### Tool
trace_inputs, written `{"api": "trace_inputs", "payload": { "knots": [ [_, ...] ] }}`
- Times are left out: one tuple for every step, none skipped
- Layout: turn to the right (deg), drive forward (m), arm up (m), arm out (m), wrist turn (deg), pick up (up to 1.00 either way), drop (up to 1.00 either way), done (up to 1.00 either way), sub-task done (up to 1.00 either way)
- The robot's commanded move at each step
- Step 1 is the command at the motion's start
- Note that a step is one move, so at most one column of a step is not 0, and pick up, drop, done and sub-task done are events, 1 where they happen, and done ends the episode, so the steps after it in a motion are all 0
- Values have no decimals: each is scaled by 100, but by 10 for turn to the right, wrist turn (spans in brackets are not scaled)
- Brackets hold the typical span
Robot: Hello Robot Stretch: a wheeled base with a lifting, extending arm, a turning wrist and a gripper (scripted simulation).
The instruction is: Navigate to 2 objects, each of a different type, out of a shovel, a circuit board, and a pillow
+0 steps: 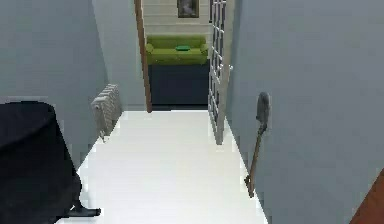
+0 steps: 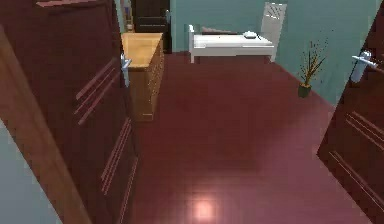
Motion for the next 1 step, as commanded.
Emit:
{"api": "trace_inputs", "payload": {
  "knots": [
    [0,60,0,0,0,0,0,0,0]
  ]
}}
